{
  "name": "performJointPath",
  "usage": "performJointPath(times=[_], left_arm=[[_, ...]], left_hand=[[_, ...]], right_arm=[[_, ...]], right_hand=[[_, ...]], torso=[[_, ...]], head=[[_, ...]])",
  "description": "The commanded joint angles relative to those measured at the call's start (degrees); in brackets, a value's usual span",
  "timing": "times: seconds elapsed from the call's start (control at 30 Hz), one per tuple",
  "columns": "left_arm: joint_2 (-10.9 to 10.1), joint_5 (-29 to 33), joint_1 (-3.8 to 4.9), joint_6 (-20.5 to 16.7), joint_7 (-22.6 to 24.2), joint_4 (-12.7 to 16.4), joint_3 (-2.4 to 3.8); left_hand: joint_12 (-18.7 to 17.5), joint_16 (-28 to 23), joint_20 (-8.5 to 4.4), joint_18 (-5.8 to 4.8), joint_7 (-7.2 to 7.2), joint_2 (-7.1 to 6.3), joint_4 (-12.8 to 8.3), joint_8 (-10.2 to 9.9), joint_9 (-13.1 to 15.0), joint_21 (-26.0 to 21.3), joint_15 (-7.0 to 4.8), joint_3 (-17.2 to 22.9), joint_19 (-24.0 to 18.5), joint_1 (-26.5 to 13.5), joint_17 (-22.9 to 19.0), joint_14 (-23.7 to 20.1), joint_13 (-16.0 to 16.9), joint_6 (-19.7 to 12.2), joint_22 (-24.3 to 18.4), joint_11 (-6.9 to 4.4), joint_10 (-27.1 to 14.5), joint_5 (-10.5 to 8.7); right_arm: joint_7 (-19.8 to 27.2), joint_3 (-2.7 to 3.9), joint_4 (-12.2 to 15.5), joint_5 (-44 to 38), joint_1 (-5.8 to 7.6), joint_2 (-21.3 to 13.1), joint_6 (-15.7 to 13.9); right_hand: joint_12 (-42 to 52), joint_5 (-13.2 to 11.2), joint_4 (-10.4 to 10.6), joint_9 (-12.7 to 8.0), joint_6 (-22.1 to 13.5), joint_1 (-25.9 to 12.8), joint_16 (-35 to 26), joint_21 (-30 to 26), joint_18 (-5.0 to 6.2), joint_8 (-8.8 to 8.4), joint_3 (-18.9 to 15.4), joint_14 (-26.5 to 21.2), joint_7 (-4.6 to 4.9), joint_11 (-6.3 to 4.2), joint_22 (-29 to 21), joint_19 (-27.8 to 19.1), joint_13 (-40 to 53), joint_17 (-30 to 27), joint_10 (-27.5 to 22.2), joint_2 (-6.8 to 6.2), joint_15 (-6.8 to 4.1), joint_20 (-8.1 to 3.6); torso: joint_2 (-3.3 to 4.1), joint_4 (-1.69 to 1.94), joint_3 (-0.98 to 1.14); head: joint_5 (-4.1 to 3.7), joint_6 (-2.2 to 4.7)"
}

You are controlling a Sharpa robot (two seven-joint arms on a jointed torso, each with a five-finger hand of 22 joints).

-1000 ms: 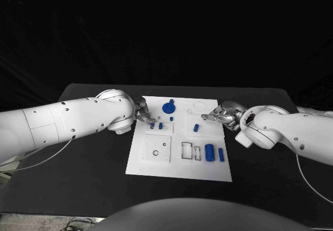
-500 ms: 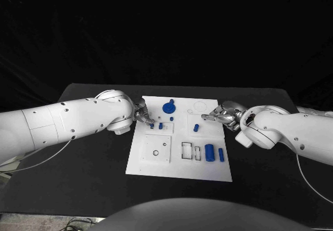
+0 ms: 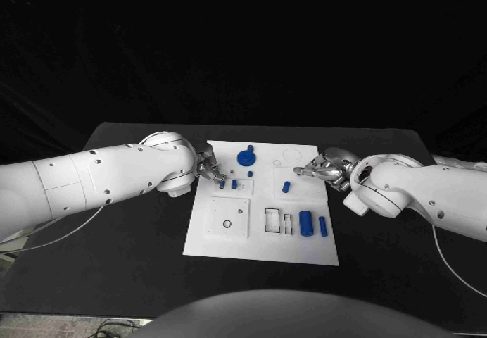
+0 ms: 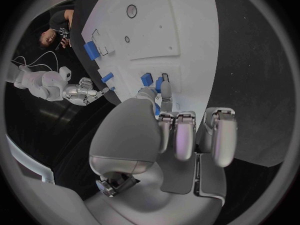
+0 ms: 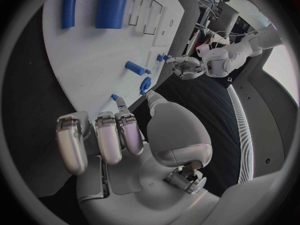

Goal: Assemble the parts on the task board

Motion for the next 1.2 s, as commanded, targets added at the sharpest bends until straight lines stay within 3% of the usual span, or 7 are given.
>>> performJointPath(times=[0.03, 1.2], left_arm=[[0.12, -0.65, 0.0, 0.93, 0.58, -0.11, 0.02], [0.69, -0.39, -0.25, 1.68, 0.63, -0.93, 0.02]], left_hand=[[-0.31, 0.15, 0.33, -0.43, -0.42, 0.03, -0.9, 0.18, 0.04, 0.14, 0.29, 1.19, 5.82, 0.76, 15.1, 5.88, 15.08, 0.01, 15.09, -0.34, 5.98, 0.2], [-0.31, 0.15, 0.32, -0.43, -0.37, 0.11, -0.85, 0.2, 0.09, 0.14, 0.28, 1.48, 5.82, 0.83, 15.1, 5.88, 15.08, -0.05, 15.09, -0.29, 5.98, -0.22]], right_arm=[[0.44, -0.01, 0.05, -0.49, -0.04, 0.02, 0.71], [0.45, -0.01, 0.1, -0.49, -0.04, 0.1, 0.69]], right_hand=[[0.38, 0.33, 0.01, 0.09, -0.28, 0.05, 0.36, 0.26, -0.82, 0.32, -0.33, 6.08, 1.01, 0.44, 15.08, 5.9, 15.05, 15.06, 6.16, 0.46, 0.37, 0.41], [0.38, 0.34, 0.03, 0.15, -0.27, 0.05, 0.36, 0.26, -0.82, 0.4, -0.43, 6.08, 1.09, 0.51, 15.08, 5.9, 15.05, 15.06, 6.16, 0.53, 0.42, 0.45]], torso=[[0.01, 0.05, 0.04], [0.02, 0.01, 0.01]], head=[[-0.07, 0.0], [-0.29, 0.0]])
